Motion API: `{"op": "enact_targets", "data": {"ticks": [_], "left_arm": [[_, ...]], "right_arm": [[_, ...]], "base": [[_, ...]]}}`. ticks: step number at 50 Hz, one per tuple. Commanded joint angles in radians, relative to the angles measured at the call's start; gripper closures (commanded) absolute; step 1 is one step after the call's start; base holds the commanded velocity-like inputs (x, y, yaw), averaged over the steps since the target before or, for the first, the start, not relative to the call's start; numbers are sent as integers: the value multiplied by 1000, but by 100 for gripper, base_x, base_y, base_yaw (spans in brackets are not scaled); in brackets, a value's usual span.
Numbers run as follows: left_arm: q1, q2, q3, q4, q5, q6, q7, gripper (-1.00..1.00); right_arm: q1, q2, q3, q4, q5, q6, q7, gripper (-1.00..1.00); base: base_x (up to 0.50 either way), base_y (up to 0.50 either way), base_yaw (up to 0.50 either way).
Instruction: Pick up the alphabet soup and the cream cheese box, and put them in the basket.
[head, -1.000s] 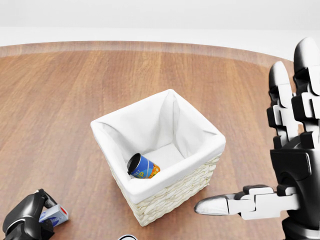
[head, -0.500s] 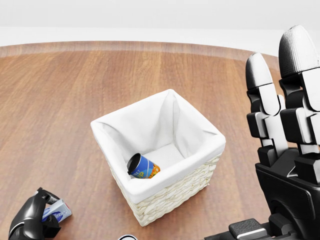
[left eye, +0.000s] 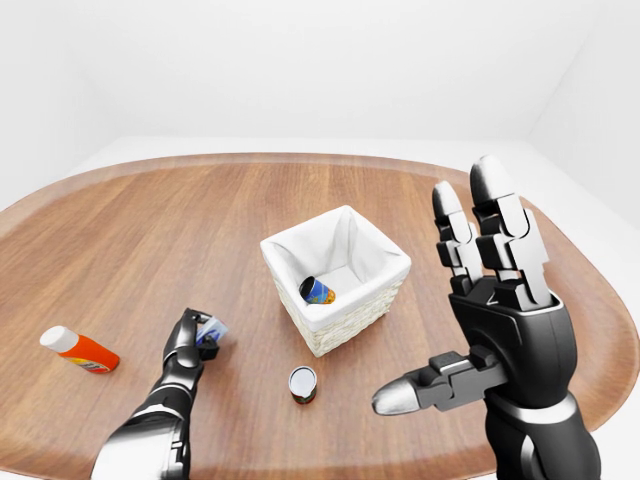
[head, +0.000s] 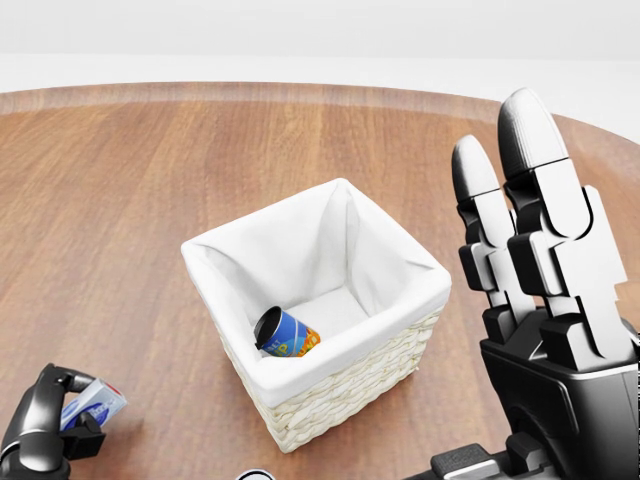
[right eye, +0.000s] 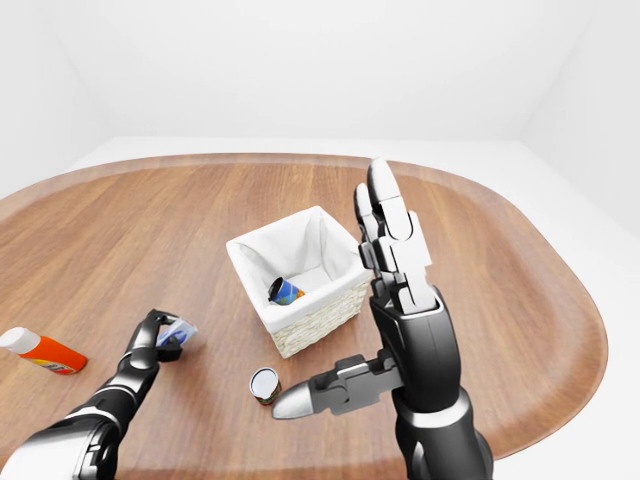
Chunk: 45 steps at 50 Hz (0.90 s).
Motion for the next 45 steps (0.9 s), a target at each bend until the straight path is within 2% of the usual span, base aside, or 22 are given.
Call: {"op": "enact_targets", "data": {"ticks": [1, 16, 25, 29, 35, 36, 37, 39, 40, 42, 44, 45], "left_arm": [[-4, 36, -5, -22, 33, 0, 25, 100], [-34, 78, -37, -103, -32, 0, -10, 100], [8, 78, -38, -222, -70, 0, -43, 100], [39, 71, -30, -324, -78, 0, -63, 100], [128, 51, 4, -615, -72, 0, -126, 100], [134, 47, 8, -640, -69, 9, -133, 100], [144, 41, 11, -688, -66, 34, -148, 100], [157, 33, 18, -747, -57, 65, -163, 100], [166, 27, 20, -797, -51, 91, -176, 100], [179, 17, 27, -860, -43, 126, -193, 100], [187, 9, 30, -906, -34, 145, -206, 100], [196, 3, 32, -961, -30, 175, -220, 100]], "right_arm": [[0, -2, 21, 8, -16, 0, -1, -100], [8, -9, 60, 37, -30, 0, -16, -100], [1, -10, 71, 42, -32, 0, -20, -100], [-3, -10, 76, 42, -36, 0, -22, -100], [-5, -11, 84, 45, -41, 0, -23, -100], [-5, -11, 83, 44, -40, 0, -23, -100], [-4, -12, 82, 46, -39, 0, -23, -100], [-8, -11, 78, 49, -37, 0, -22, -100], [-9, -10, 80, 44, -38, 0, -22, -100], [-8, -10, 81, 44, -39, 0, -22, -100], [-7, -11, 82, 48, -39, 0, -23, -100], [-9, -10, 81, 44, -39, 0, -23, -100]], "base": [[0, 0, 0], [0, 0, 0], [0, 0, 0], [0, 0, 0], [0, 0, 0], [0, 0, 0], [0, 0, 0], [0, 0, 0], [0, 0, 0], [0, 0, 0], [0, 0, 0], [0, 0, 0]]}}
